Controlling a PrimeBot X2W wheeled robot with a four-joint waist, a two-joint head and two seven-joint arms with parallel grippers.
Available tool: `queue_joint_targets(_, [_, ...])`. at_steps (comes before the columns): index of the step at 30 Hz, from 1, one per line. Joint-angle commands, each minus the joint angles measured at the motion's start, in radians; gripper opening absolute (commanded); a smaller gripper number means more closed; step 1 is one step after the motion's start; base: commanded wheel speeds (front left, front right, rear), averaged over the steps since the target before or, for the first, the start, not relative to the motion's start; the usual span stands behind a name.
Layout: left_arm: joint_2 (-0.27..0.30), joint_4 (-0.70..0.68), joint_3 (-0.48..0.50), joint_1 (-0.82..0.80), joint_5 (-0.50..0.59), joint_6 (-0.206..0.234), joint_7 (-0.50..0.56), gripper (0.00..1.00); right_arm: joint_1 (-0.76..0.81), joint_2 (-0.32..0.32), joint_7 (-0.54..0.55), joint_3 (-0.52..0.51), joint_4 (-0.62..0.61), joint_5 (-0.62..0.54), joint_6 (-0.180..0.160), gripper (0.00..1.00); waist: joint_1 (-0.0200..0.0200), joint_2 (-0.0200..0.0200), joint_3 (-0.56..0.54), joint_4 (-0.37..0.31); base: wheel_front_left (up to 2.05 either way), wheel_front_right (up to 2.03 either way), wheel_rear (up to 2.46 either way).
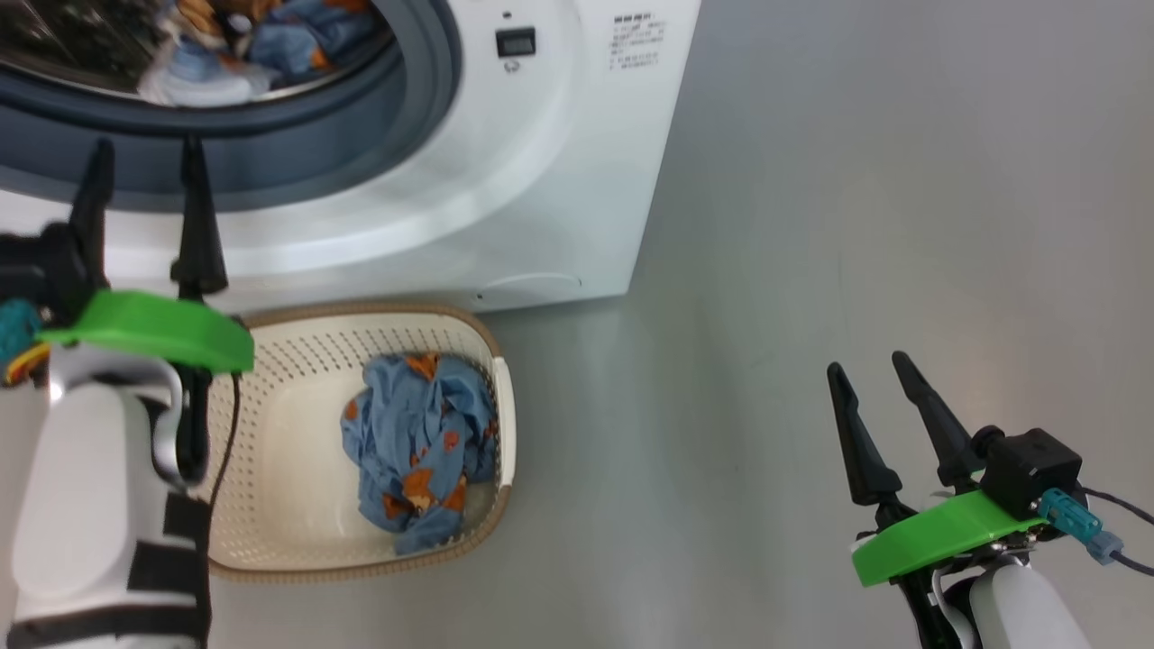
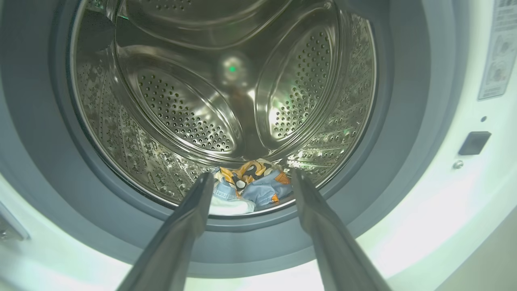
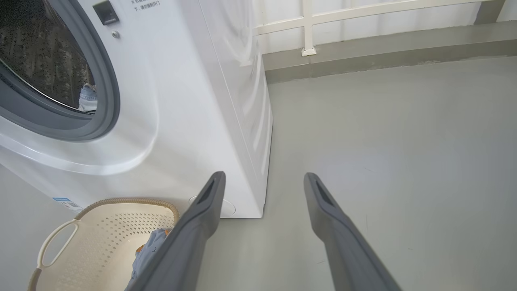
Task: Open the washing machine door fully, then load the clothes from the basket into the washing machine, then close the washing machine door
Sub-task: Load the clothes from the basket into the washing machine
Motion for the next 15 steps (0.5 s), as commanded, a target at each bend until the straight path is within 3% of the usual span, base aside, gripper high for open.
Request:
queue_joint_targets(1, [0.033,-0.041,0.026,0.034,0.006,-0.002,-0.002,1.00,0.024,-0.001,-0.005,0.022,-0.017,-0.007,0.002,1.00,0.0000,0.0000,-0.057,0.011,0.00,0.00,0.00])
queue_joint_targets(15, [0.007,-0.197,0.056,0.276,-0.003,-0.009,-0.002,1.00,0.067,-0.007,-0.005,0.033,0.000,-0.013,0.002,1.00,0.0000,0.0000,-0.178,0.022,0.00,0.00,0.00])
